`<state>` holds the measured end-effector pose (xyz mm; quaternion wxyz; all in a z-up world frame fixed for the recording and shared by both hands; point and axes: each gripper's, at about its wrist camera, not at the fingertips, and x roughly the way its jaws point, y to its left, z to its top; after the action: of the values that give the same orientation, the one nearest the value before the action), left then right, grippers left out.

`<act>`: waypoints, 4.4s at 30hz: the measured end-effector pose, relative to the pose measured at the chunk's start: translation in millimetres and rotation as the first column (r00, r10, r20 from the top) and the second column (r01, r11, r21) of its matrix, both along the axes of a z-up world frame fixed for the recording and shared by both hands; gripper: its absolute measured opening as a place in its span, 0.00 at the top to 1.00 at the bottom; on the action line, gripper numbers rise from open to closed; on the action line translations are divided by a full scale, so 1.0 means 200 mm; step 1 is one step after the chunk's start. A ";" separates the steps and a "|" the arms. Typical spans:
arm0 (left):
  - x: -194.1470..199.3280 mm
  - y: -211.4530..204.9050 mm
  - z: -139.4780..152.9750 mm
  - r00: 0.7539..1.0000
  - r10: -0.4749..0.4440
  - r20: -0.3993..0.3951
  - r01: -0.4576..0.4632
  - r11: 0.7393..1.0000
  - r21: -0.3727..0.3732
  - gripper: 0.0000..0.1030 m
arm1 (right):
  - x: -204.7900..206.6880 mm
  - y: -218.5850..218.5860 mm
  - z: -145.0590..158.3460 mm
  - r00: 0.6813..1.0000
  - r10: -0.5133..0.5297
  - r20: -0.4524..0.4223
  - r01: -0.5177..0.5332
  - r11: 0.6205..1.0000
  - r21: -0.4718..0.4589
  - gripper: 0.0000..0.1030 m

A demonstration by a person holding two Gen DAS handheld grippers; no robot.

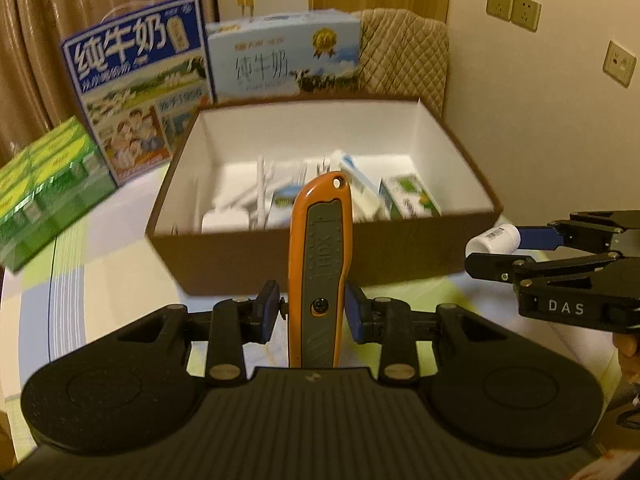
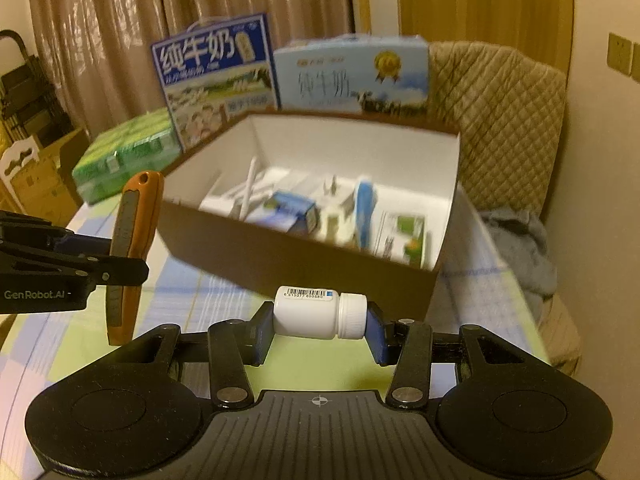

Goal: Organize rigid objects
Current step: 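Lift the knife and pill bottle and carry both over the brown box, then lower the knife and pill bottle into the box and open both grippers, then withdraw both tools from the brown box back over the table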

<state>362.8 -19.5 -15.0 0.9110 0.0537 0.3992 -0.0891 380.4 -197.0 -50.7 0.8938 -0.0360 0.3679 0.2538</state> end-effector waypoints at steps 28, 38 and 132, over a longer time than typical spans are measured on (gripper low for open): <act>0.80 -0.32 0.00 0.999 -0.031 -0.036 0.029 0.998 -0.051 0.71 | 0.72 -0.02 0.02 0.999 0.020 0.040 -0.018 0.999 -0.049 0.57; 0.93 -0.30 -0.23 0.987 0.002 -0.161 -0.011 0.998 -0.056 0.71 | 0.81 -0.01 -0.07 0.998 0.062 -0.003 -0.062 0.991 -0.116 0.57; -0.31 0.20 0.08 0.949 0.294 -0.115 -0.291 0.956 0.044 0.29 | -0.01 0.01 0.09 0.991 0.012 -0.131 -0.006 0.999 0.049 0.24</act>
<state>301.0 19.9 0.7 0.8877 0.0008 0.4579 0.0490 378.7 -195.9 -33.6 0.8673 0.0008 0.4192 0.2685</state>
